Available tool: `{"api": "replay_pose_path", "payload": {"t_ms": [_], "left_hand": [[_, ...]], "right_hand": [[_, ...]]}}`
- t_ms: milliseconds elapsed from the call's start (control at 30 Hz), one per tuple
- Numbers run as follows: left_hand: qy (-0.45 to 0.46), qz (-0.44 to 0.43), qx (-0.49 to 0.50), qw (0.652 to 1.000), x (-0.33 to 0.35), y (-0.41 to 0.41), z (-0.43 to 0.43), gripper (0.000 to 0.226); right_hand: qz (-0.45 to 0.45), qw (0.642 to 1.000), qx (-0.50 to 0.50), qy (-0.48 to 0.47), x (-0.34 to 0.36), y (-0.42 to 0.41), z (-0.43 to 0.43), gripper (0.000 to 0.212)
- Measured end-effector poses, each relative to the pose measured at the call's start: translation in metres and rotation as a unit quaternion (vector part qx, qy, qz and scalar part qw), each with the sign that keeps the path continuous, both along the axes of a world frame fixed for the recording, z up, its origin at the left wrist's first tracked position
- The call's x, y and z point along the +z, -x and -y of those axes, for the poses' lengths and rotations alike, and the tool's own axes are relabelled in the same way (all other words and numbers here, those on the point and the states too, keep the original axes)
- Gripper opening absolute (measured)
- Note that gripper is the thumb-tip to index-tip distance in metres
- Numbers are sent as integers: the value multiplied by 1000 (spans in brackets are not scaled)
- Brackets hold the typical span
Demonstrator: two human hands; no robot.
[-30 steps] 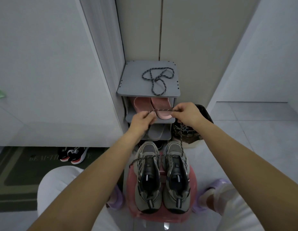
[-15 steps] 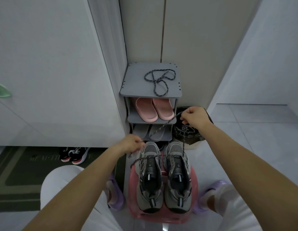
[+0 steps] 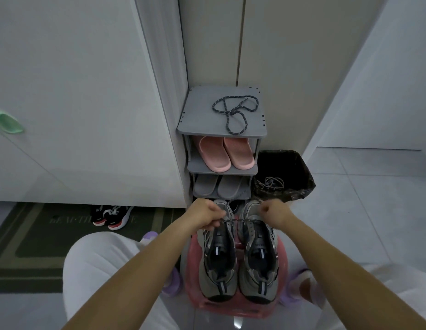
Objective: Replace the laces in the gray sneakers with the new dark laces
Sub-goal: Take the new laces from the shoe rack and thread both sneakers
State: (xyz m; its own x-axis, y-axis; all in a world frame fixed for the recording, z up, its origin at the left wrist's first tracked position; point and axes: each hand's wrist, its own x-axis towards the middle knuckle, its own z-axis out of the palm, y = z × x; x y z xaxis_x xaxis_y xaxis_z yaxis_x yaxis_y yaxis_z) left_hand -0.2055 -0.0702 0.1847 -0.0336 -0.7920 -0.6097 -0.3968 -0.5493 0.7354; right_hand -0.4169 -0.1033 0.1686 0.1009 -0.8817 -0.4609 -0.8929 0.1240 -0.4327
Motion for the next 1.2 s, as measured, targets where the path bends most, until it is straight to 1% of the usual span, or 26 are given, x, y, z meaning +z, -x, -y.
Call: {"api": "replay_pose_path", "payload": {"t_ms": [33, 100, 133, 200, 267, 367, 433, 500, 567, 600, 667, 733, 833, 933, 1000, 1100, 1200], "left_hand": [[2, -19, 20, 1000, -2, 5, 1, 15], [-5, -61, 45, 997, -6, 14, 4, 19], [-10, -76, 41, 996, -6, 20, 5, 16], [-6, -74, 28, 997, -9, 32, 9, 5], [15, -49, 31, 998, -13, 45, 16, 14], [60, 35, 6, 998, -19, 63, 25, 6], [85, 114, -20, 990, -25, 71, 27, 8], [99, 146, -18, 984, -30, 76, 28, 17], [103, 147, -20, 984, -36, 79, 28, 29], [100, 146, -20, 984, -39, 80, 29, 31], [98, 149, -18, 984, -44, 81, 30, 25], [105, 155, -19, 982, -46, 81, 33, 13], [110, 166, -32, 979, -49, 81, 36, 3], [111, 186, -47, 975, -51, 80, 37, 8], [108, 194, -55, 974, -51, 79, 37, 7], [93, 208, -83, 970, -52, 77, 37, 15], [88, 218, -127, 964, -51, 77, 37, 5]], "right_hand": [[-10, 999, 33, -11, -7, -1, -8, 30], [5, 997, 67, -34, -15, -6, -21, 46], [14, 996, 76, -34, -17, -8, -24, 48], [28, 997, 70, -12, -20, -8, -25, 44], [35, 997, 64, 6, -20, -3, -28, 39], [30, 996, 79, 24, -19, 6, -30, 33], [57, 996, 54, 41, -21, 10, -31, 28], [60, 996, 20, 59, -26, 14, -29, 23], [30, 997, 24, 74, -33, 16, -26, 22], [16, 996, 33, 77, -37, 17, -26, 24], [0, 996, 38, 77, -39, 17, -26, 27], [0, 997, 30, 72, -42, 16, -26, 28], [7, 998, 14, 63, -44, 13, -26, 28], [16, 998, 11, 67, -46, 12, -25, 26], [25, 997, 5, 66, -46, 9, -24, 25], [24, 998, -10, 57, -47, 5, -21, 25], [25, 998, -27, 47, -48, 2, -18, 23]]}}
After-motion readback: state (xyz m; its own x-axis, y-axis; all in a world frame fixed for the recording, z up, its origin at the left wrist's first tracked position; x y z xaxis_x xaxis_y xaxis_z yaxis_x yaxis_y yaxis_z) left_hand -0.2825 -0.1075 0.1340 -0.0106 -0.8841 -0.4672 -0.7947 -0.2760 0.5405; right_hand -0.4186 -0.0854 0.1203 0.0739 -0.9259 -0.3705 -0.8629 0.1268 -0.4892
